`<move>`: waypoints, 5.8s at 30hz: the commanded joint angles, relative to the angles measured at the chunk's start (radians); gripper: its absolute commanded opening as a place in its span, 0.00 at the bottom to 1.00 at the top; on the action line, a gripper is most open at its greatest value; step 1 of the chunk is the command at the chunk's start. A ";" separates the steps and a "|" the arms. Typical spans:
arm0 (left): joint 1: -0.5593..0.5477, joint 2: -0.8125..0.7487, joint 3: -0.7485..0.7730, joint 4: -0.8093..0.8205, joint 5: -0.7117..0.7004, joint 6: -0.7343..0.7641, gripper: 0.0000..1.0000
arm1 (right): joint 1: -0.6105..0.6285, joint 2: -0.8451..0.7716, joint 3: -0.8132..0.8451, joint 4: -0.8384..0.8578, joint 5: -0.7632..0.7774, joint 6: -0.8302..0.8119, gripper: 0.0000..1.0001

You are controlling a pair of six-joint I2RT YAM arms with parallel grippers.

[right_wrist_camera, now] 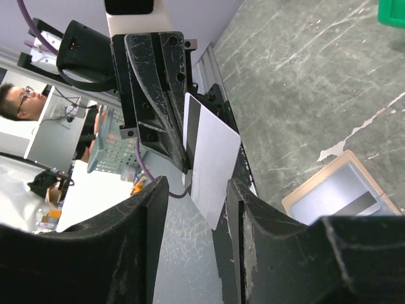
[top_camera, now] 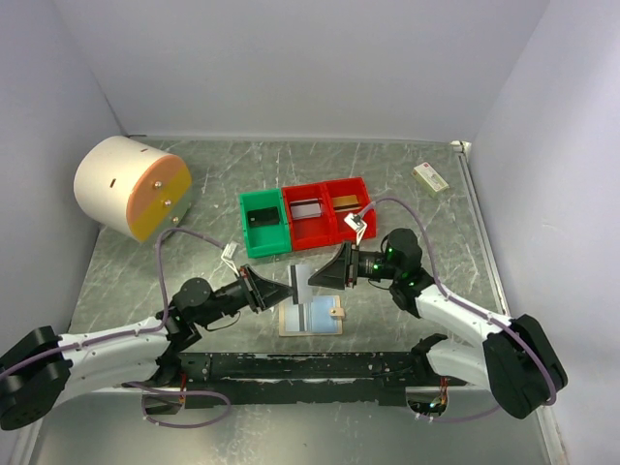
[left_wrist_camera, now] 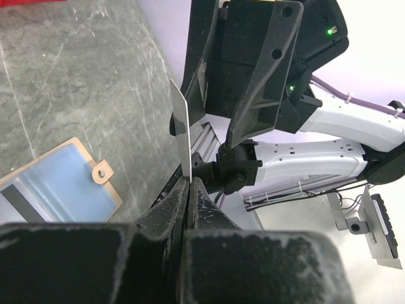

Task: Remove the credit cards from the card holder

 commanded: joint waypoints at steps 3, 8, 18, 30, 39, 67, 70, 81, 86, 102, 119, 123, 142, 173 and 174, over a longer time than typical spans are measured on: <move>0.004 -0.067 0.025 0.005 0.010 0.008 0.07 | 0.024 0.014 0.006 0.039 -0.029 0.012 0.42; 0.004 -0.105 0.024 -0.047 -0.008 0.007 0.07 | 0.024 0.021 0.015 0.035 -0.020 0.010 0.42; 0.004 -0.151 0.007 -0.067 -0.024 0.002 0.07 | 0.024 0.002 0.017 0.026 -0.016 0.011 0.38; -0.003 -0.057 0.015 0.066 0.007 -0.019 0.07 | 0.054 0.055 0.014 0.300 -0.072 0.204 0.22; -0.005 -0.117 0.011 0.008 -0.022 -0.018 0.07 | 0.060 0.046 0.015 0.259 -0.083 0.190 0.11; -0.010 -0.080 0.033 -0.017 0.004 -0.009 0.07 | 0.066 0.142 0.003 0.466 -0.045 0.334 0.00; -0.011 -0.101 0.041 -0.066 -0.007 -0.003 0.16 | 0.053 0.117 0.013 0.422 -0.034 0.288 0.00; -0.010 -0.273 0.125 -0.687 -0.258 -0.029 1.00 | 0.019 -0.078 0.297 -0.592 0.467 -0.505 0.00; -0.010 -0.252 0.219 -1.004 -0.373 -0.056 1.00 | 0.035 -0.079 0.326 -0.617 0.710 -0.691 0.00; -0.011 -0.272 0.251 -1.107 -0.395 -0.014 1.00 | 0.239 0.109 0.407 -0.537 1.122 -1.343 0.00; 0.054 -0.054 0.685 -1.418 -0.666 0.408 0.99 | 0.093 0.271 0.526 -0.596 1.013 -1.504 0.00; 0.246 0.033 0.745 -1.384 -0.498 0.576 0.99 | 0.088 0.288 0.542 -0.577 1.002 -1.534 0.00; 0.605 -0.048 0.649 -1.286 -0.395 0.697 0.99 | 0.135 0.425 0.585 -0.631 0.908 -1.793 0.00; 0.602 -0.050 0.664 -1.340 -0.492 0.672 0.99 | 0.154 0.868 0.920 -0.545 1.140 -1.771 0.00; 0.602 -0.050 0.664 -1.341 -0.492 0.672 0.99 | 0.156 0.874 0.920 -0.533 1.149 -1.769 0.00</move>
